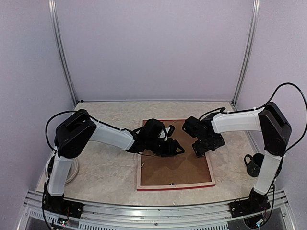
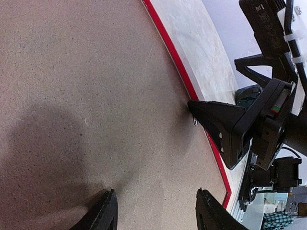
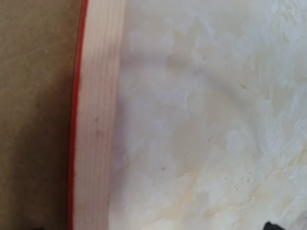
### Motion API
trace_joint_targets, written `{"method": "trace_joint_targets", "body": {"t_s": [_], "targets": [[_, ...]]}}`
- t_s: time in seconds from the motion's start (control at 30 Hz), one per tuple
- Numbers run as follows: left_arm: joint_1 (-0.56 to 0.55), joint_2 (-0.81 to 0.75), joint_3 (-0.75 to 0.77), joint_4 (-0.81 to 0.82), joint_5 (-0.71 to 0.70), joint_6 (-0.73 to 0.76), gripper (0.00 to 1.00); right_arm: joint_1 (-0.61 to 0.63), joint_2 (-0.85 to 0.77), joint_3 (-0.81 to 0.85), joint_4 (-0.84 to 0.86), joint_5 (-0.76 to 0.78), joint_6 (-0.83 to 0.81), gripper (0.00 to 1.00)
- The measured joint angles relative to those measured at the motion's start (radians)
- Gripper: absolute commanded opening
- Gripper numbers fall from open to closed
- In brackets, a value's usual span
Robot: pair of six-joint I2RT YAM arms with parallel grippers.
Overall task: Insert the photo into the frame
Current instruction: Press the fastener onto the backboard.
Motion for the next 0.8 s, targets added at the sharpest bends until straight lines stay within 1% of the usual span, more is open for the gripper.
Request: {"method": "trace_joint_targets", "body": {"t_s": [0.53, 0.8], "targets": [[0.000, 0.001, 0.000, 0.003, 0.001, -0.002, 0.56, -0.005, -0.015, 0.021, 0.019, -0.034, -0.048, 0.99], [0.000, 0.001, 0.000, 0.003, 0.001, -0.003, 0.55, -0.035, -0.036, 0.010, 0.020, -0.032, -0.053, 0.99]]}}
